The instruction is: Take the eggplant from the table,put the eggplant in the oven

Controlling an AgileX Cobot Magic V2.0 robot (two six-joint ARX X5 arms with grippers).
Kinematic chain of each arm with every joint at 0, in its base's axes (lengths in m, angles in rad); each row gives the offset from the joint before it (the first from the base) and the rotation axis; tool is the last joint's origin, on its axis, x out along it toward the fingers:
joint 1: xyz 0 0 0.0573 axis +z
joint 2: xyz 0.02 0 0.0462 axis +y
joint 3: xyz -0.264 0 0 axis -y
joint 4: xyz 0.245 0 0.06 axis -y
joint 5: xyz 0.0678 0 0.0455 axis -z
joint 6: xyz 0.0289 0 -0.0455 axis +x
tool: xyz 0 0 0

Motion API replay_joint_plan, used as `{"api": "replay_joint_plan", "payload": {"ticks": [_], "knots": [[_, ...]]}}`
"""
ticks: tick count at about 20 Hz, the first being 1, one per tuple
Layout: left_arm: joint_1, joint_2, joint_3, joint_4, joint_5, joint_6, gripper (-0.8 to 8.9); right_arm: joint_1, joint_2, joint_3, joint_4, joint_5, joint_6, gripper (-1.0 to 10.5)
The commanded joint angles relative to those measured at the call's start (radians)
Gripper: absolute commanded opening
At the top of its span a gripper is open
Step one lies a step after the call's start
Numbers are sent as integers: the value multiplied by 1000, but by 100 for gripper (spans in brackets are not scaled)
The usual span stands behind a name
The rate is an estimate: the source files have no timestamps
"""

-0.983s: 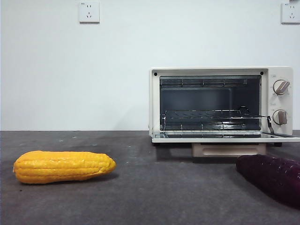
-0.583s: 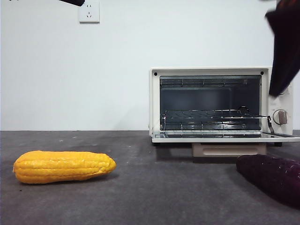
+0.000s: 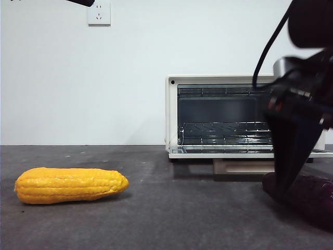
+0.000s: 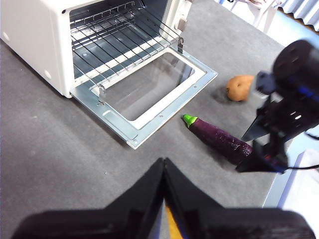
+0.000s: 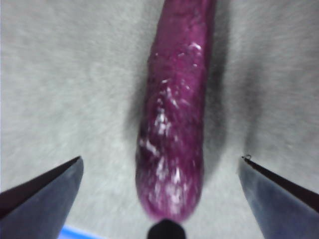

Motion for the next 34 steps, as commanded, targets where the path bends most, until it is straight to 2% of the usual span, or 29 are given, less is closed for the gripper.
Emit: {"api": "replay_joint_plan", "payload": {"ticks": [1,5,8,12,18,21,23,28,34], "knots": [[1,-3,-5,8,5,-4,-6,18,53,-12,11,10,39,449],[1,-3,-5,9,4,-2,-6,37,68,-12,20,72,74,290],[2,-3,-5,8,4,10,-6,41,68,-12,19,75,74,125],[2,-3,-5,8,4,13,-6,64,66,-11,21,101,77,-5],[2,-3,-5,18,4,15,-6,169,-122,93,-83,85,95,-8],[2,-3,-5,23,4,15,-6,168,-170,209,-113,82,75,-8],[2,-3,-5,22,5,15,-6,120,-142,287,-110,77,44,-8],[1,-3,-5,22,5,15,-6,-23,57,420,-105,-100,-10,-8],[1,-3,-5,19,5,15,-6,-145,274,579,-75,-170,-11,-8]]}}
